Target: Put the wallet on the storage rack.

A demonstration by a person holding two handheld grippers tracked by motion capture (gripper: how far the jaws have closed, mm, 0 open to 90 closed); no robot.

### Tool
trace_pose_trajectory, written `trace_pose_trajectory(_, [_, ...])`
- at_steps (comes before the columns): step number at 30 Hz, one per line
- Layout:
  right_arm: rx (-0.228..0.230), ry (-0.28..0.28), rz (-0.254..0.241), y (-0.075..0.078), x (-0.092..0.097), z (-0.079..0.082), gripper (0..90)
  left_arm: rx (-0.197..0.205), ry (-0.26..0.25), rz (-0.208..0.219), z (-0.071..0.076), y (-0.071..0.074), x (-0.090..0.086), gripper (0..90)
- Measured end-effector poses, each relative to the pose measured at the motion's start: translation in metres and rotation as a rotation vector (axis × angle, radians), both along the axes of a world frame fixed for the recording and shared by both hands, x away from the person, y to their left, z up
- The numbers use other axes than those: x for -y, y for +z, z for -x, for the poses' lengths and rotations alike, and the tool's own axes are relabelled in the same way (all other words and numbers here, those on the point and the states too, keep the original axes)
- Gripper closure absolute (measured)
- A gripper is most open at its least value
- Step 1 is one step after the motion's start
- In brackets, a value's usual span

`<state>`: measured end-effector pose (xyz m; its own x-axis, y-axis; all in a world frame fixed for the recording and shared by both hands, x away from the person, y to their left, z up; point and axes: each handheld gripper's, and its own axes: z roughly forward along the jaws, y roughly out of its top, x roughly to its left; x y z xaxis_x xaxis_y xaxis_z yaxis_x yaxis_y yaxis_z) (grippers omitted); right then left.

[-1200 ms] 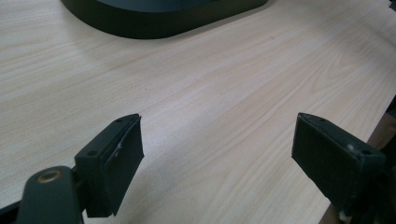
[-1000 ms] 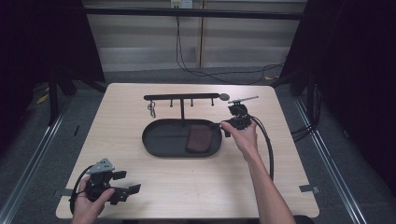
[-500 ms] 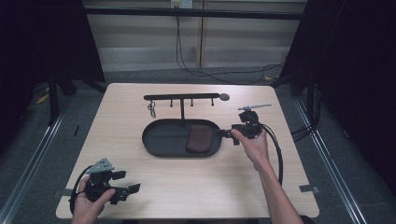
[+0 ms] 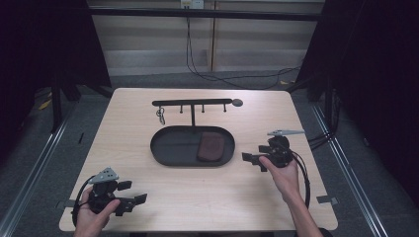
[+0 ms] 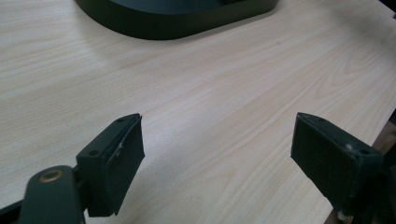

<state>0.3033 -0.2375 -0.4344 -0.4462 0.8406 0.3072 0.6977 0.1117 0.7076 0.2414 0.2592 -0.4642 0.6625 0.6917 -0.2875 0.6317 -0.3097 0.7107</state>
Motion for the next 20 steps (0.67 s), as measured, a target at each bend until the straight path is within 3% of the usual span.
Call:
trace_pose_trajectory(14, [0.006,-0.047,0.042,-0.015,0.027,0.053,16.5,-0.002,-0.002,-0.002,0.001,-0.001,0.000,17.8])
trace_pose_trajectory(18, [-0.015,-0.067,0.036,-0.026,0.036,0.064,17.6,-0.001,0.000,-0.005,0.000,-0.001,-0.001,17.8])
trace_pose_trajectory(20, [-0.049,-0.083,0.036,-0.036,0.041,0.066,18.1,-0.001,0.004,0.003,0.000,0.000,-0.001,17.8])
